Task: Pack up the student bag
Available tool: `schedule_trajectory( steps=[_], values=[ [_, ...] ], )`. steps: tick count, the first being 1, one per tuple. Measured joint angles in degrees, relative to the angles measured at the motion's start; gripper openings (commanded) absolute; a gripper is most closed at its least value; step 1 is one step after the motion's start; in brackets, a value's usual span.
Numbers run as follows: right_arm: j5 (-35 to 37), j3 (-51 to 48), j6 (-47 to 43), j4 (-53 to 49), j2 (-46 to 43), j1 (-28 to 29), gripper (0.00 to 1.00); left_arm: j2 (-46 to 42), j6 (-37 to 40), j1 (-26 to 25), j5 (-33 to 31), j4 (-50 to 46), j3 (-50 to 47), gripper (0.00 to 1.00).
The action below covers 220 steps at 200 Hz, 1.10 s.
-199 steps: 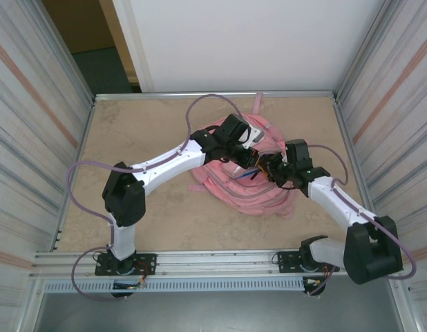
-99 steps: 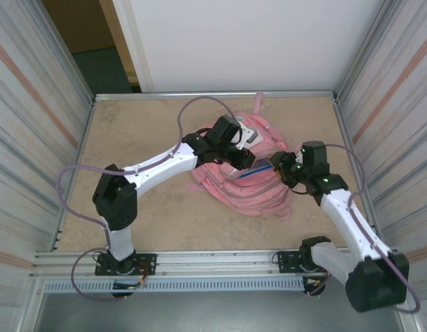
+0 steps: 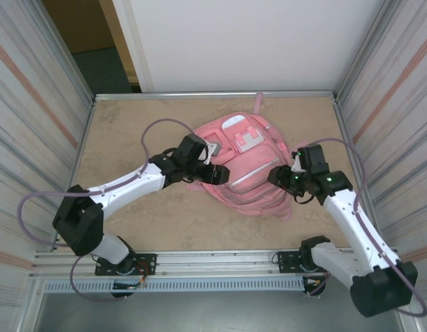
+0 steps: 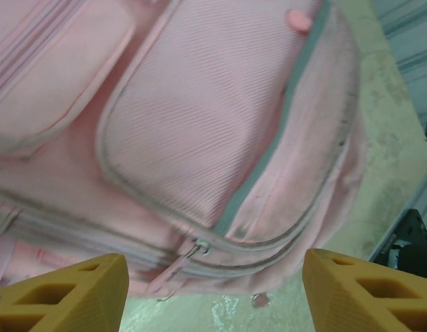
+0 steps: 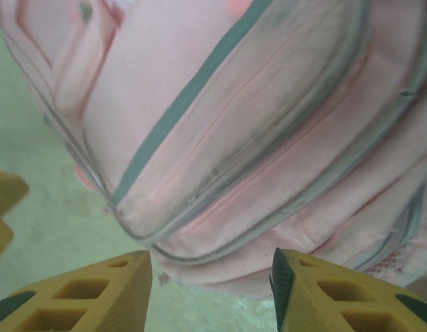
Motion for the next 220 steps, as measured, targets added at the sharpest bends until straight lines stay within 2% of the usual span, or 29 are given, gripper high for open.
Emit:
schedule_trajectory(
  steps=[20, 41, 64, 80, 114, 145, 169, 196, 220],
  values=[
    [2.1, 0.7, -1.2, 0.5, 3.8, 3.6, 0.52, 0.9, -2.6, 0.0, -1.2, 0.1, -0.8, 0.69],
    [3.7, 0.7, -1.2, 1.2, 6.6, 4.0, 0.53, 3.1, -4.8, 0.6, -1.7, 0.9, -0.6, 0.71],
    [4.7, 0.7, -1.0, 2.9, 8.4, 4.2, 0.53, 8.4, -7.6, 1.9, -1.8, 1.1, 1.7, 0.66],
    [4.9, 0.7, -0.9, 4.4, 9.1, 4.6, 0.53, 11.5, -9.6, 2.6, -1.4, 3.1, 2.7, 0.61],
    [6.5, 0.0, -0.1, 7.3, 9.4, 5.4, 0.52, 16.2, -13.0, 2.9, 0.8, 7.1, 4.4, 0.39],
    [9.0, -1.6, 0.3, 9.7, 11.4, 5.4, 0.51, 17.6, -15.6, 2.9, 1.9, 9.6, 4.3, 0.28],
    [10.5, -2.5, 0.3, 11.3, 15.0, 5.1, 0.51, 17.6, -17.8, 2.9, 2.5, 11.9, 3.3, 0.02],
    [10.6, -2.8, 0.3, 13.0, 18.0, 4.9, 0.50, 16.8, -21.5, 3.0, 2.7, 18.0, -0.9, 0.00],
    [9.0, -3.1, -1.3, 16.2, 20.7, 4.9, 0.48, 11.9, -24.6, 3.8, 2.1, 22.4, -7.1, 0.00]
  ],
)
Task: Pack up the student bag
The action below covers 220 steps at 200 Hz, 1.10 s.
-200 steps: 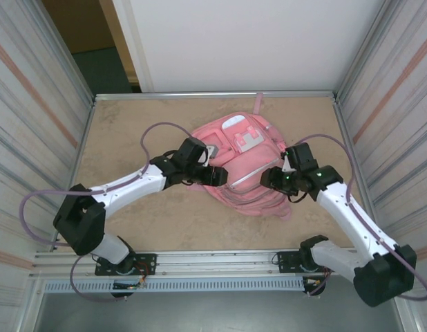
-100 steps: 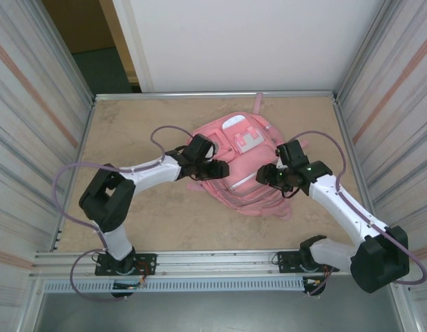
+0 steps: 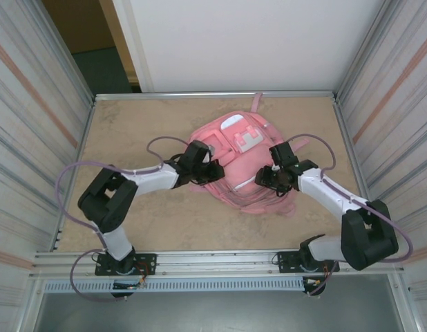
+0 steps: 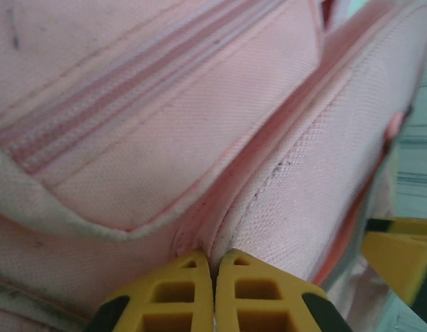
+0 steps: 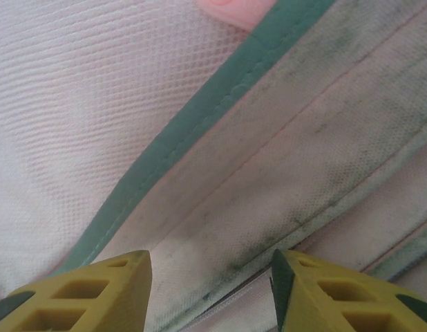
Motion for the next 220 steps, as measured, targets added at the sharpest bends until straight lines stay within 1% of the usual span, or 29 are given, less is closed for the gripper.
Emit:
schedule_trajectory(
  steps=[20, 44, 57, 74, 89, 104, 137, 159, 171, 184, 195, 220],
  values=[
    [-1.3, 0.8, -1.6, 3.9, 4.2, 0.6, 0.47, -5.7, -1.9, 1.5, 0.0, -0.9, -4.0, 0.00],
    [-3.4, 5.5, -2.8, 8.2, 11.7, 2.2, 0.44, -12.2, -4.3, 3.0, -1.0, -1.3, -9.0, 0.00],
    [-4.8, 8.7, -2.9, 10.8, 16.1, 3.4, 0.44, -16.1, -5.9, 3.9, -2.6, -1.4, -12.4, 0.00],
    [-5.7, 12.9, -2.9, 14.0, 20.8, 5.4, 0.43, -21.3, -7.3, 4.4, -5.0, -4.1, -15.4, 0.00],
    [-5.7, 16.7, -2.9, 15.7, 24.0, 7.3, 0.45, -25.3, -8.4, 4.9, -6.2, -6.7, -17.2, 0.00],
    [-5.7, 18.7, -2.9, 16.7, 25.3, 8.8, 0.47, -28.6, -10.0, 5.9, -6.5, -8.0, -19.3, 0.00],
    [-4.9, 19.3, -3.8, 14.6, 23.3, 10.6, 0.50, -33.7, -13.8, 7.1, -8.2, -9.2, -22.9, 0.00],
    [-2.6, 15.8, -4.4, 12.7, 17.3, 11.7, 0.51, -34.7, -15.0, 7.1, -8.5, -10.0, -23.1, 0.00],
    [-1.0, 12.5, -3.8, 12.3, 12.8, 13.6, 0.51, -34.8, -15.9, 7.3, -8.5, -10.1, -23.2, 0.00],
    [1.6, 9.2, -1.6, 11.8, 8.5, 17.6, 0.53, -35.3, -17.4, 7.4, -8.5, -9.2, -24.0, 0.00],
    [5.0, 7.0, 1.0, 10.9, 5.8, 22.8, 0.54, -36.1, -18.8, 7.4, -8.5, -8.2, -25.2, 0.00],
    [10.8, 5.5, 7.9, 10.2, 3.9, 34.1, 0.54, -36.8, -20.3, 7.5, -8.0, -8.1, -26.0, 0.00]
  ],
)
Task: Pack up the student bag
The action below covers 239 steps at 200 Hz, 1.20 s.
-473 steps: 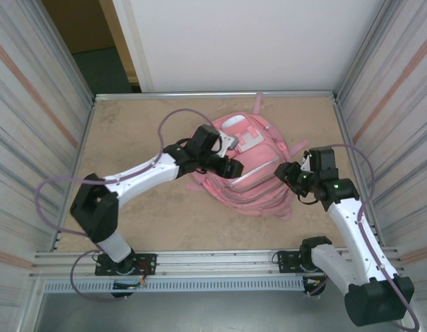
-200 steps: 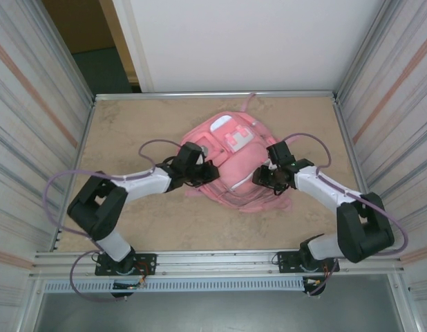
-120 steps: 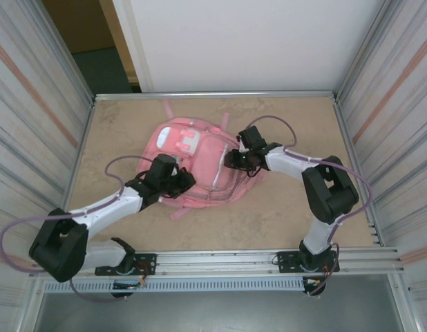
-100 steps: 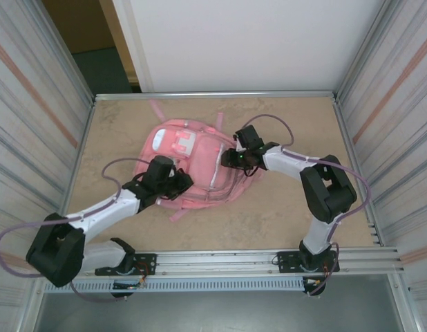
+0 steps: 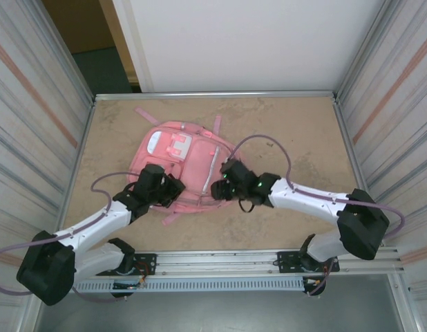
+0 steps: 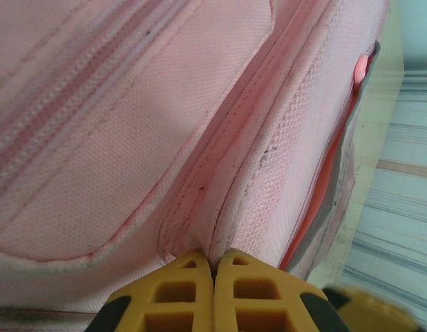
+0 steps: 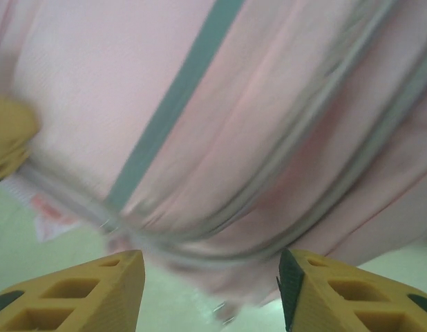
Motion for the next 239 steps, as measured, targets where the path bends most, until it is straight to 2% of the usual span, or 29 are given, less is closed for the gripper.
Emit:
schedule_trajectory(
  steps=[26, 55, 106, 151, 173, 206, 239],
  values=[
    [3.5, 0.2, 6.0, 1.1, 1.5, 4.5, 0.53, 0.4, -0.5, 0.0, 0.5, 0.2, 0.0, 0.00],
    [6.6, 4.5, 12.6, 1.5, 9.1, 6.4, 0.51, 1.4, -1.0, -0.2, 1.2, 0.9, 0.1, 0.00],
    [14.8, 14.2, 23.0, -6.1, 18.8, 11.1, 0.45, 2.1, -1.4, -1.5, 0.7, 2.0, 0.1, 0.00],
    [19.5, 15.8, 30.2, -9.4, 22.5, 12.1, 0.13, 2.1, -1.4, -1.9, 0.9, 2.4, 0.1, 0.00],
    [20.3, 15.8, 29.1, -9.8, 22.4, 12.3, 0.00, 2.0, -0.5, -1.5, 1.2, 1.7, 0.3, 0.00],
    [20.4, 15.3, 21.5, -10.0, 19.8, 12.5, 0.00, 0.5, 2.5, 0.9, 2.6, -0.7, 1.1, 0.00],
    [18.4, 12.7, 9.8, -11.8, 15.3, 10.6, 0.00, -1.4, 7.9, 5.6, 5.9, -5.9, 2.7, 0.00]
  ],
)
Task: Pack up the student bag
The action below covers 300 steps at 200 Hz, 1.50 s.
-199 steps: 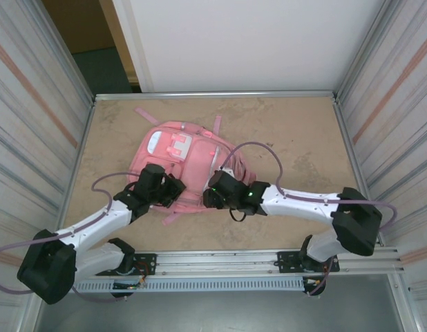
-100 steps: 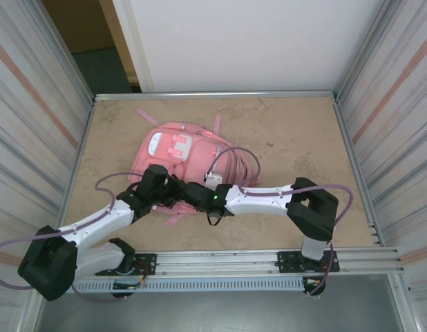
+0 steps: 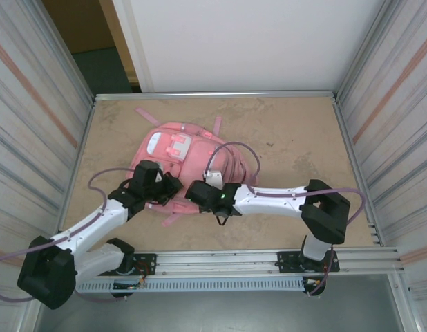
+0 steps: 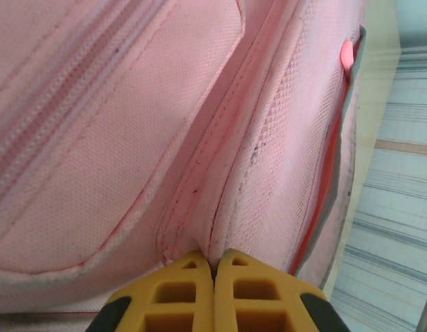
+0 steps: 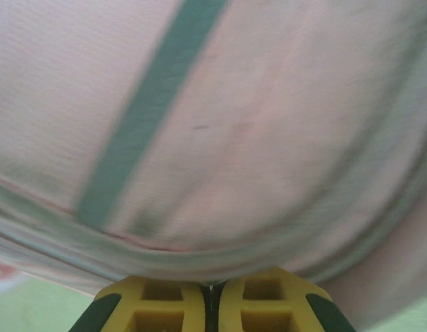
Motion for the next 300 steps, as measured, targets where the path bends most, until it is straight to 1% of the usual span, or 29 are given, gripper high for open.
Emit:
schedule_trajectory(
  steps=[23, 49, 74, 98, 112, 117, 121, 127, 131, 138, 146, 162, 178, 197, 214, 231, 253, 263, 269, 273, 280, 294, 300],
  values=[
    [-0.6, -4.4, -9.2, 1.4, -3.9, -3.0, 0.00, 0.1, 4.9, 2.4, 2.7, -3.5, 1.5, 0.00],
    [-2.3, -7.4, -16.0, 3.4, -8.9, -3.8, 0.00, 1.8, 10.0, 4.0, 6.4, -6.1, 3.6, 0.00],
    [-6.2, -10.3, -20.1, 6.9, -12.7, -4.9, 0.00, 7.1, 13.8, 6.0, 9.8, -9.2, 7.5, 0.00],
    [-8.5, -9.9, -20.5, 8.1, -11.6, -5.4, 0.00, 13.5, 15.6, 8.0, 11.2, -10.9, 12.3, 0.00],
    [-9.5, -8.5, -20.2, 8.3, -9.5, -5.3, 0.00, 16.8, 16.8, 8.6, 10.6, -12.0, 15.7, 0.07],
    [-9.7, -8.0, -20.1, 8.6, -8.7, -5.2, 0.00, 18.0, 17.3, 8.9, 10.3, -12.7, 17.2, 0.11],
    [-9.7, -7.5, -19.9, 8.7, -8.0, -5.1, 0.00, 19.2, 17.7, 9.3, 10.3, -13.6, 18.7, 0.17],
    [-9.8, -6.4, -19.8, 9.1, -6.8, -4.7, 0.00, 20.7, 17.9, 10.2, 10.5, -14.8, 20.7, 0.33],
    [-9.9, -5.7, -19.5, 9.4, -5.9, -4.4, 0.00, 21.8, 18.6, 11.1, 10.6, -15.2, 22.1, 0.40],
    [-10.1, -3.9, -19.2, 9.5, -4.2, -3.7, 0.00, 23.1, 18.6, 13.0, 11.1, -15.0, 23.8, 0.47],
    [-10.6, -1.8, -18.9, 9.5, -2.4, -3.0, 0.00, 23.6, 18.3, 15.5, 11.9, -13.7, 24.7, 0.52],
    [-11.9, 2.7, -18.6, 9.7, 1.5, -1.6, 0.00, 22.1, 17.6, 20.3, 12.7, -12.1, 23.9, 0.55],
    [-13.7, 5.6, -18.4, 11.0, 4.4, -0.7, 0.00, 17.3, 17.5, 22.0, 12.6, -11.5, 20.1, 0.56],
    [-15.6, 7.6, -18.4, 11.7, 6.8, -0.1, 0.00, 8.9, 16.8, 21.6, 13.5, -11.2, 12.7, 0.56],
    [-16.1, 8.1, -18.4, 12.4, 7.9, 0.3, 0.00, 3.6, 15.9, 21.1, 14.7, -11.3, 6.9, 0.57],
    [-17.0, 8.1, -18.4, 12.9, 8.5, 0.5, 0.00, 1.7, 14.6, 19.8, 15.4, -11.2, 3.1, 0.58],
    [-17.6, 8.1, -17.8, 13.9, 9.0, 0.9, 0.00, 1.6, 13.3, 16.3, 15.3, -10.9, 1.9, 0.59],
    [-17.7, 8.1, -17.5, 14.3, 9.1, 1.2, 0.00, 1.6, 12.9, 14.2, 14.9, -9.8, 2.0, 0.58],
    [-17.7, 8.1, -17.4, 14.5, 9.1, 1.3, 0.00, 1.8, 12.5, 12.7, 14.4, -9.1, 2.0, 0.55],
    [-17.7, 8.1, -17.4, 14.5, 9.1, 1.4, 0.00, 2.1, 12.0, 11.9, 14.1, -8.6, 2.0, 0.51],
    [-17.7, 8.1, -17.3, 14.4, 9.1, 1.6, 0.00, 2.7, 11.5, 10.6, 13.1, -8.0, 2.0, 0.42],
    [-17.4, 8.0, -17.1, 13.9, 9.0, 1.7, 0.00, 4.8, 10.5, 9.5, 12.0, -7.7, 2.0, 0.17],
    [-17.2, 7.8, -17.1, 13.9, 9.0, 1.7, 0.00, 5.6, 10.0, 9.4, 11.8, -7.7, 1.9, 0.04]
  ],
)
